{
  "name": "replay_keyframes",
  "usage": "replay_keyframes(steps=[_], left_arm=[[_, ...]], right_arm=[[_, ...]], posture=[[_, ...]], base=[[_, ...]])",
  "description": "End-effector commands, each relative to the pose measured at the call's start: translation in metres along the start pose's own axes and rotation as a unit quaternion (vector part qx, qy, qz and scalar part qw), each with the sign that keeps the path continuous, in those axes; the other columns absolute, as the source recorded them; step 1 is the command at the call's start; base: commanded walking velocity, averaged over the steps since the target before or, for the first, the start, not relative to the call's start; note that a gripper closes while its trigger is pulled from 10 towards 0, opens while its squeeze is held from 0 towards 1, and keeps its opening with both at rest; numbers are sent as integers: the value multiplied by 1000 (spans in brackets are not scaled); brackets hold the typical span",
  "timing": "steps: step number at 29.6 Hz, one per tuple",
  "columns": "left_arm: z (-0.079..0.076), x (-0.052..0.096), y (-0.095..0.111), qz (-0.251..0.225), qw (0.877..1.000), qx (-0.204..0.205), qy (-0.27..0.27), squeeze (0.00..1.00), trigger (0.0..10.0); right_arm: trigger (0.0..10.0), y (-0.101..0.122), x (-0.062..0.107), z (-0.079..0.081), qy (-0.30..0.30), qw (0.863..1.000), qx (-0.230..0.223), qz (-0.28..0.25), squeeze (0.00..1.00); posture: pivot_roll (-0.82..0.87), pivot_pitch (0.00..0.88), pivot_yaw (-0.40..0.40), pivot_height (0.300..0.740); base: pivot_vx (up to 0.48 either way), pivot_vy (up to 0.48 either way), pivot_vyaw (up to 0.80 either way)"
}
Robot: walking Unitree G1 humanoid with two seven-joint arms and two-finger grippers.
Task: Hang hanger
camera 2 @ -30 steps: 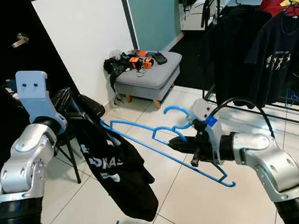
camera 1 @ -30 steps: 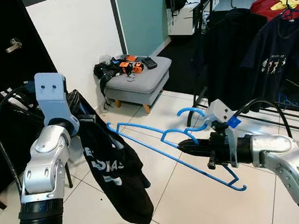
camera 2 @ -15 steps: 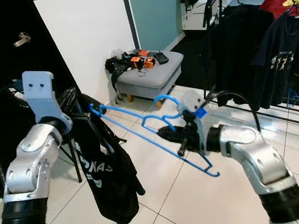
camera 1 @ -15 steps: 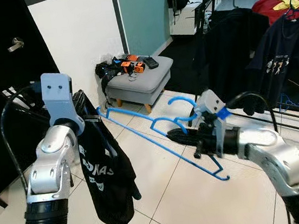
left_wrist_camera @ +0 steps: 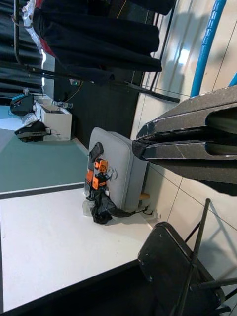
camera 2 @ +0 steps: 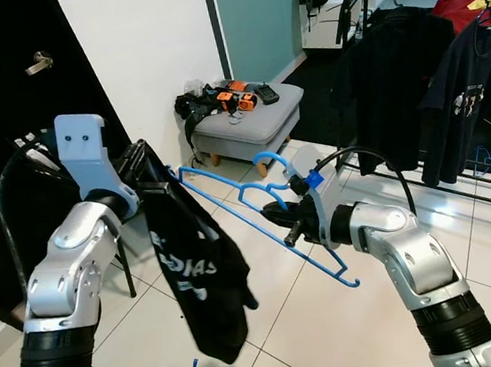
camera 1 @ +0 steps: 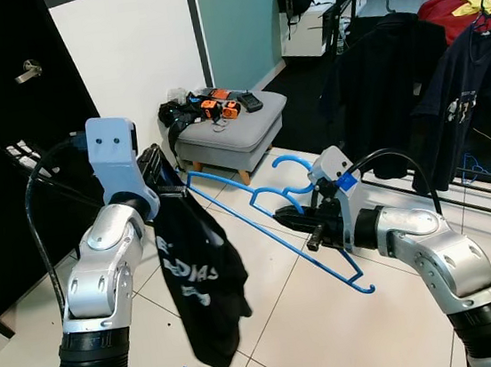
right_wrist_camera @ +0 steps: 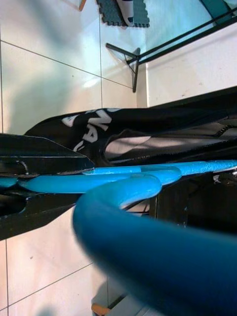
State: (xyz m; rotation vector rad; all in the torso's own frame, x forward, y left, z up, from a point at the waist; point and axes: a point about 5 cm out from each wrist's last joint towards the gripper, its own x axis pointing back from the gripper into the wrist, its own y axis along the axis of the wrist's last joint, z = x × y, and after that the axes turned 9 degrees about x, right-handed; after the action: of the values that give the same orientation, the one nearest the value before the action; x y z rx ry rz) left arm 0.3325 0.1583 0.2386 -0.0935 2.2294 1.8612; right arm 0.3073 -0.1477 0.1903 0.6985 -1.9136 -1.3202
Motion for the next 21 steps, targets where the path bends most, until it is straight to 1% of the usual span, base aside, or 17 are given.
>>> replay_keyframes(steps=[1,3,5,7,8,9,13,14,15,16,17,19,21], left_arm=[[5,2,-2,4,1000,-6,12,0,10000],[9,2,-3,6,1000,-12,19,0,10000],[12,2,-2,7,1000,-15,25,0,10000],[15,2,-2,8,999,-18,30,0,10000],[15,2,-2,8,999,-18,30,0,10000],[16,3,-2,8,999,-18,32,0,10000],[16,3,-2,8,999,-17,32,0,10000],[16,1,0,7,999,-19,32,0,10000],[16,1,0,7,999,-19,32,0,10000],[16,0,1,5,999,-19,32,0,10000],[16,0,1,5,999,-19,32,0,10000],[15,1,0,6,999,-18,28,0,10000],[15,1,0,6,999,-18,28,0,10000]], right_arm=[[10000,6,2,-5,-9,1000,7,-14,0],[10000,8,7,-9,-14,1000,6,-21,0],[10000,12,13,-14,-21,999,-2,-39,0],[10000,19,21,-14,-14,997,-9,-72,0],[10000,19,21,-14,-14,997,-9,-72,0],[10000,24,26,-13,-5,995,-14,-96,0],[10000,25,27,-13,-2,995,-15,-102,0],[10000,24,31,-9,24,994,-11,-105,0],[10000,24,31,-9,24,994,-11,-105,0],[10000,22,34,-3,48,993,-11,-104,0],[10000,22,34,-3,48,993,-11,-104,0],[10000,10,32,7,72,995,-10,-73,0],[10000,10,32,7,72,995,-10,-73,0]], posture=[[-106,0,56,736],[-106,0,56,736],[-109,0,58,736],[-111,0,59,736],[-111,0,59,736],[-112,0,59,736],[-112,0,59,736],[-117,0,63,736],[-117,0,63,736],[-117,0,66,736],[-117,0,66,736],[-116,0,63,736],[-116,0,63,736]], base=[[0,0,0],[0,0,0],[0,0,0],[0,0,0],[0,0,0],[0,0,0],[0,0,0],[0,0,0],[0,0,0],[0,0,0],[0,0,0],[0,0,0],[0,0,0]])
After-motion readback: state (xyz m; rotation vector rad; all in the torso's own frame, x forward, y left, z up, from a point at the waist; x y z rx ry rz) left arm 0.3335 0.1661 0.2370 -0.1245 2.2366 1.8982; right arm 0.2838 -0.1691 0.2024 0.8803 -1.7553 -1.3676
